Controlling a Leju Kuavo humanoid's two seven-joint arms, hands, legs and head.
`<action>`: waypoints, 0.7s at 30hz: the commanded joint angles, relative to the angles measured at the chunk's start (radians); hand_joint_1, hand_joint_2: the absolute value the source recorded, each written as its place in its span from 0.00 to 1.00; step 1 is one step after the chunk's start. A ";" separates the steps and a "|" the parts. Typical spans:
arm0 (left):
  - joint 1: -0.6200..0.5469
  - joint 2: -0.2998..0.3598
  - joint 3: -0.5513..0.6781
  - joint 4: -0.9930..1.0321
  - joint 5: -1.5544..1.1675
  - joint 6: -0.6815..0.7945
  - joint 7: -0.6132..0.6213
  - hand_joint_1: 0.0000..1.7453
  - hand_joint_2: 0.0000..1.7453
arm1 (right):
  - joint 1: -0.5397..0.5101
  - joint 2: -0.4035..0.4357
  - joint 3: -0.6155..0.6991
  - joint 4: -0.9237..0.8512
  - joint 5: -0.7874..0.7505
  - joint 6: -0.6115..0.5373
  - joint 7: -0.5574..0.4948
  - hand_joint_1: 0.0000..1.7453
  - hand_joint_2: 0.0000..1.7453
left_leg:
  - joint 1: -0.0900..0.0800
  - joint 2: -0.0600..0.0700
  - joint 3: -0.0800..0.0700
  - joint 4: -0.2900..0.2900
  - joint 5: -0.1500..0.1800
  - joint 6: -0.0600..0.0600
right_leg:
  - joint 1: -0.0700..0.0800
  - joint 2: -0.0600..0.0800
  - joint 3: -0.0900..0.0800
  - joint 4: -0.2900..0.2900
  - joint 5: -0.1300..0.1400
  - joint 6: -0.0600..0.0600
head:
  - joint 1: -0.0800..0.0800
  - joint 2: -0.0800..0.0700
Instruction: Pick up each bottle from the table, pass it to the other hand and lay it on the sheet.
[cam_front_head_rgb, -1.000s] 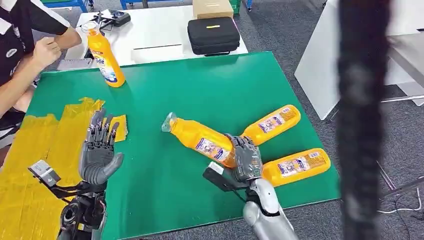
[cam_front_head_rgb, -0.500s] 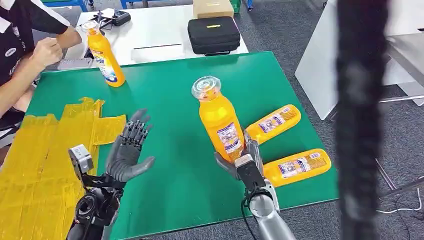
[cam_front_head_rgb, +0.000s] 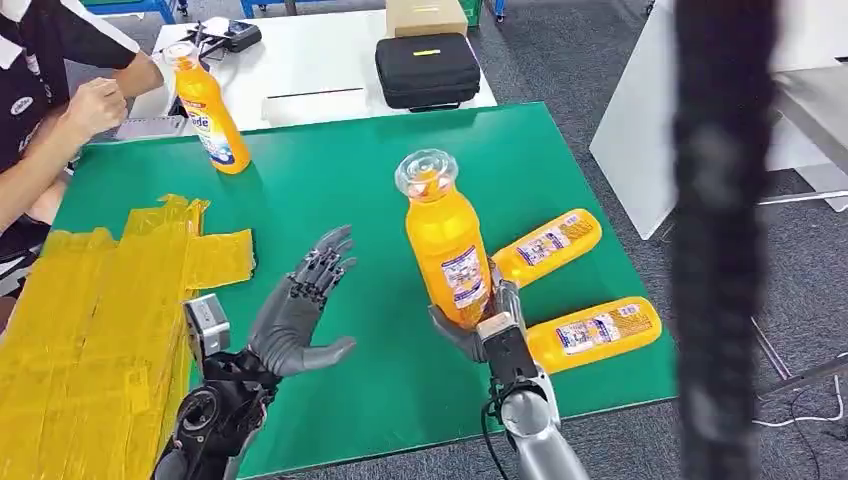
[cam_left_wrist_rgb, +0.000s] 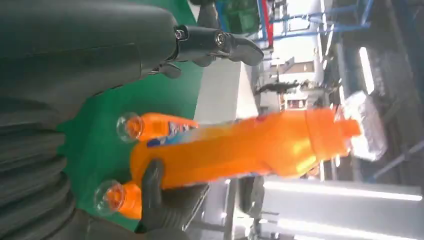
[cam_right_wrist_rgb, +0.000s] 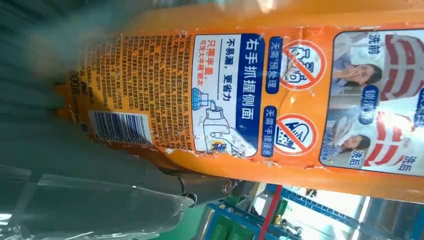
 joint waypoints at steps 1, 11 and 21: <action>-0.114 0.038 -0.134 0.111 0.041 0.038 0.018 0.00 1.00 | -0.074 0.011 0.088 0.083 0.068 0.003 0.023 1.00 1.00 | 0.000 0.001 0.003 0.000 -0.001 -0.002 | 0.000 -0.001 0.003 0.000 -0.001 0.000 | 0.000 0.000; -0.144 0.031 -0.140 0.166 0.062 0.062 0.014 0.00 1.00 | -0.054 0.003 0.202 0.069 0.131 0.035 0.012 1.00 1.00 | 0.001 0.001 0.006 0.000 -0.003 -0.004 | 0.001 -0.002 0.006 0.000 -0.003 0.000 | 0.000 0.000; -0.190 0.011 -0.126 0.243 0.088 0.088 0.021 0.00 1.00 | -0.057 -0.017 0.290 0.064 0.181 0.136 0.025 1.00 1.00 | 0.001 -0.001 0.002 0.000 -0.001 -0.002 | 0.001 -0.002 0.003 -0.001 -0.001 0.000 | 0.000 0.000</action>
